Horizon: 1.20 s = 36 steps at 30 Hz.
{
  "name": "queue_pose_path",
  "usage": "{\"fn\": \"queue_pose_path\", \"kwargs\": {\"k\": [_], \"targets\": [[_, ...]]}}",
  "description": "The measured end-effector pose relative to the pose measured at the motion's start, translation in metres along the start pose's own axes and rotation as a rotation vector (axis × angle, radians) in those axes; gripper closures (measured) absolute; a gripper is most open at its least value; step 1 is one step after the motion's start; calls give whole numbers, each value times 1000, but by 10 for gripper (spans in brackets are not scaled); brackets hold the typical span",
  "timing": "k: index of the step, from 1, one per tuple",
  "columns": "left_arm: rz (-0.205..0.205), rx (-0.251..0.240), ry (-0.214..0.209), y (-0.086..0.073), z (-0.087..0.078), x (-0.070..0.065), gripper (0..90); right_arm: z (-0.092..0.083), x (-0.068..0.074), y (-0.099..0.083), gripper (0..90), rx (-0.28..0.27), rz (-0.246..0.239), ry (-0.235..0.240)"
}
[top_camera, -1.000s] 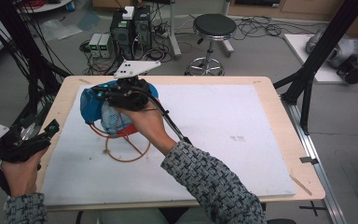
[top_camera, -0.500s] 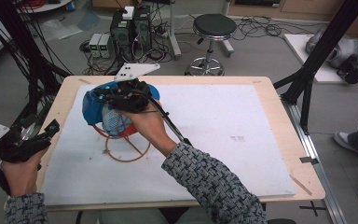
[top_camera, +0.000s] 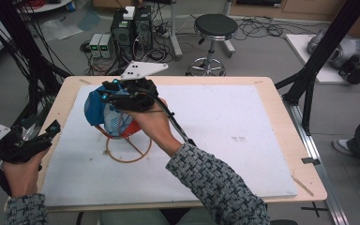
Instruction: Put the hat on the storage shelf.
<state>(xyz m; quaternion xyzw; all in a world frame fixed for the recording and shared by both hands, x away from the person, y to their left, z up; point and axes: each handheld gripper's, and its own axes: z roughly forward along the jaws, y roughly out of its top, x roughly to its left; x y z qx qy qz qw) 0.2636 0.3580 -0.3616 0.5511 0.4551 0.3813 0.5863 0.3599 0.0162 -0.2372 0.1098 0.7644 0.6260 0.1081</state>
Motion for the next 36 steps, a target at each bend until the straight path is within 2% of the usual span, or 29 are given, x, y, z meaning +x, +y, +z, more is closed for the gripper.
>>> {"fn": "queue_pose_path", "kwargs": {"k": [3, 5, 7, 8, 9, 11, 13, 15, 16, 17, 18, 20, 21, 22, 23, 27, 28, 30, 31, 34, 36], "targets": [[5, 7, -3, 0, 1, -1, 157, -10, -6, 3, 615, -21, -5, -38], [5, 7, -3, 0, 1, -1, 157, -13, -8, 3, 613, -29, -5, -45], [4, 7, -3, -1, 1, -1, 157, -22, -14, 4, 582, -48, -5, -82], [4, 7, -3, -1, 1, -1, 157, -22, -14, 4, 582, -48, -5, -82], [4, 7, -3, -1, 1, -1, 157, -30, -19, 5, 549, -71, 7, -108], [1, 6, -3, -1, 1, -1, 157, -38, -26, 5, 543, -99, 22, -129], [1, 5, -3, -1, 1, 0, 157, -43, -30, 5, 532, -106, 29, -147], [2, 4, -3, -1, 1, 0, 157, -59, -40, 6, 491, -129, 37, -191], [2, 8, -4, -1, 1, 0, 157, -59, -40, 6, 491, -129, 37, -191], [-2, 8, -2, -2, 2, -1, 157, -70, -47, 7, 466, -145, 44, -224], [-2, 8, -2, -2, 2, -1, 157, -70, -47, 7, 466, -145, 44, -224], [-1, 11, -4, -3, 2, -2, 157, -83, -53, 6, 456, -165, 57, -251], [3, 16, -5, -3, 2, -3, 157, -94, -58, 6, 430, -182, 66, -281], [5, 19, -6, -3, 3, -4, 157, -94, -58, 6, 430, -182, 66, -281], [6, 23, -6, -4, 3, -5, 157, -106, -64, 5, 405, -200, 76, -307], [9, 26, -5, -6, 3, -7, 157, -125, -71, 1, 349, -221, 83, -367], [12, 29, -6, -6, 3, -8, 157, -125, -71, 1, 349, -221, 83, -367], [17, 37, -12, -8, 5, -10, 157, -139, -75, -3, 293, -231, 85, -411], [21, 41, -16, -8, 6, -12, 157, -139, -75, -3, 293, -231, 85, -411], [33, 61, -26, -11, 12, -16, 157, -160, -82, -9, 206, -242, 109, -455], [35, 65, -28, -12, 13, -16, 157, -166, -84, -10, 193, -241, 120, -469]]}}
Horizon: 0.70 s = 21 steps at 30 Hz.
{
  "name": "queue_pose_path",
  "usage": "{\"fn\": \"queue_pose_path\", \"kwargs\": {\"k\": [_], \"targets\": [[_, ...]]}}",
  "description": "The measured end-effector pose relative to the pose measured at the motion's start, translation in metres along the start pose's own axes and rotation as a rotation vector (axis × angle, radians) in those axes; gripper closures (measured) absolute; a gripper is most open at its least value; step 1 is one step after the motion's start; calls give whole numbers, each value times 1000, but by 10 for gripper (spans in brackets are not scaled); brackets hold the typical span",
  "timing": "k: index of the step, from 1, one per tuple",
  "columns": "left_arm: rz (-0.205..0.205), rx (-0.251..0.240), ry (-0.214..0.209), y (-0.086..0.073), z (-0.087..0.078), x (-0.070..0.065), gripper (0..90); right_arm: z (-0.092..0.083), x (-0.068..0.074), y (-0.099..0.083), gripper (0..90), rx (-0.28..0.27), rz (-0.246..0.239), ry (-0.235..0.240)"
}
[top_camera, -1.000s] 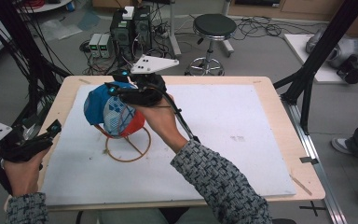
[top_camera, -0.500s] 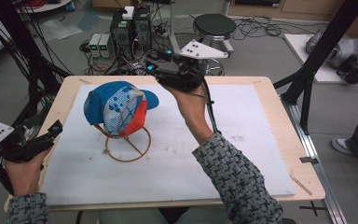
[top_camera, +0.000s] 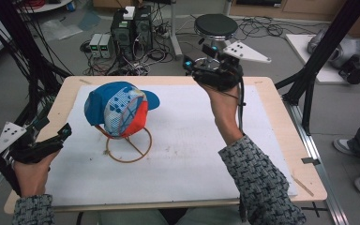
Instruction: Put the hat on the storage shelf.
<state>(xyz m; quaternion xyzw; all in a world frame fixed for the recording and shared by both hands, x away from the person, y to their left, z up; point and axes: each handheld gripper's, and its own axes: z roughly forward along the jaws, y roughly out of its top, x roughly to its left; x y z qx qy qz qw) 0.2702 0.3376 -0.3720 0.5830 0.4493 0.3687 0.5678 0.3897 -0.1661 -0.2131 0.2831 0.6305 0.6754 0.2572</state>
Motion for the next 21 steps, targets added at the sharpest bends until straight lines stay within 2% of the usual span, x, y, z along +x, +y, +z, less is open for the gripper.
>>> {"fn": "queue_pose_path", "kwargs": {"k": [1, 2, 5, 6, 9, 11, 14, 15, 16, 17, 18, 19, 21], "targets": [[0, 2, 0, -1, 1, -1, 157, -10, -8, -1, 177, -25, 6, -25], [2, 6, -2, -1, 2, -2, 157, -10, -8, -1, 177, -25, 6, -25], [7, 9, -10, -1, 3, -4, 157, -27, -19, -5, 153, -39, 15, -71], [8, 10, -11, -1, 4, -5, 157, -39, -27, -9, 147, -41, 22, -94], [15, 14, -16, -1, 5, -7, 157, -49, -34, -13, 146, -40, 25, -114], [18, 16, -17, -1, 5, -8, 157, -66, -44, -19, 131, -44, 31, -146], [16, 16, -17, -2, 6, -9, 157, -76, -50, -24, 128, -43, 32, -166], [19, 18, -19, -2, 7, -10, 157, -87, -55, -29, 127, -41, 29, -189], [19, 18, -20, -2, 7, -10, 157, -87, -55, -29, 127, -41, 29, -189], [21, 21, -25, -2, 9, -11, 157, -96, -59, -34, 125, -41, 33, -203], [21, 21, -25, -2, 9, -11, 157, -96, -59, -34, 125, -41, 33, -203], [21, 23, -27, -3, 10, -12, 157, -106, -63, -40, 124, -42, 33, -225], [22, 26, -28, -3, 11, -12, 157, -110, -64, -42, 124, -38, 34, -231]]}}
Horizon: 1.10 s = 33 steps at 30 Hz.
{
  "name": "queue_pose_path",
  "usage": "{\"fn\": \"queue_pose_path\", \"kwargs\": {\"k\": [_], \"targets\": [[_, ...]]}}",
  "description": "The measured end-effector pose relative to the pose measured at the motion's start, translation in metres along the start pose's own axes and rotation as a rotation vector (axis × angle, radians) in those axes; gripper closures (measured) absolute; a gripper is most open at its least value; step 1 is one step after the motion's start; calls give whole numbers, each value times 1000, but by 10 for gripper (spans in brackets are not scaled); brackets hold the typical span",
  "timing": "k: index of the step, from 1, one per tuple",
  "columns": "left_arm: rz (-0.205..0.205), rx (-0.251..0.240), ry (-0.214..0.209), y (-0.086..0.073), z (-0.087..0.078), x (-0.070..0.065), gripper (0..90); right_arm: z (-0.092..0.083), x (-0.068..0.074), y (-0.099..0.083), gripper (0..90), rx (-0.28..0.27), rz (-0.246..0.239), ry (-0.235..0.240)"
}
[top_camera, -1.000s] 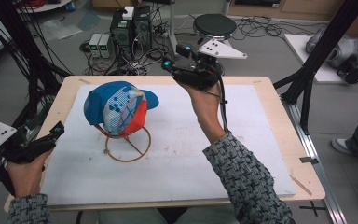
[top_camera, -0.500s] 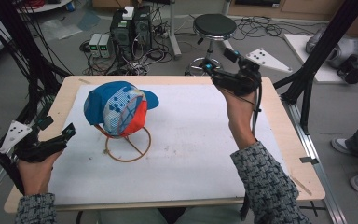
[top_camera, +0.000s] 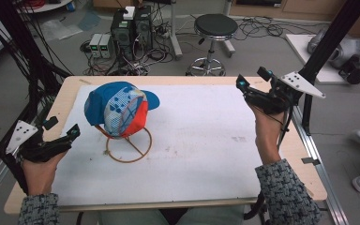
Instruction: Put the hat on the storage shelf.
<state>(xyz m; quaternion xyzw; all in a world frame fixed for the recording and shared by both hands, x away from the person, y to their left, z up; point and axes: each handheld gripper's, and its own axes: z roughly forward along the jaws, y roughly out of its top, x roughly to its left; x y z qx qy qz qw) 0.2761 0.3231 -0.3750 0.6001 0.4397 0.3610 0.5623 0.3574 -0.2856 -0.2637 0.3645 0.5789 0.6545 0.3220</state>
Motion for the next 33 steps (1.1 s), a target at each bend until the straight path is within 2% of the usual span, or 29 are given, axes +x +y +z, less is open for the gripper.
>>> {"fn": "queue_pose_path", "kwargs": {"k": [5, 7, 10, 12, 14, 17, 19, 24, 33], "targets": [[-3, 6, 1, -2, 3, 0, 157, -19, -9, -21, 122, 25, -11, -35], [-4, 8, 1, -2, 3, 0, 157, -21, -10, -25, 122, 29, -18, -42], [-3, 7, 2, -1, 3, 1, 157, -31, -15, -38, 119, 28, 8, -39], [-5, 6, 6, -2, 3, 2, 157, -36, -18, -45, 119, 35, 4, -50], [-8, 8, 8, -2, 4, 3, 157, -40, -20, -51, 109, 74, 3, -60], [-8, 20, 3, -5, 8, 3, 157, -45, -21, -59, 110, 68, -12, -79], [-8, 24, -2, -6, 9, 1, 157, -49, -28, -72, 110, 89, 12, -97], [-1, 25, -5, -4, 11, -1, 157, -51, -34, -81, 110, 116, 29, -121], [6, 30, -14, -4, 14, -4, 157, -55, -36, -83, 110, 109, 31, -123]]}}
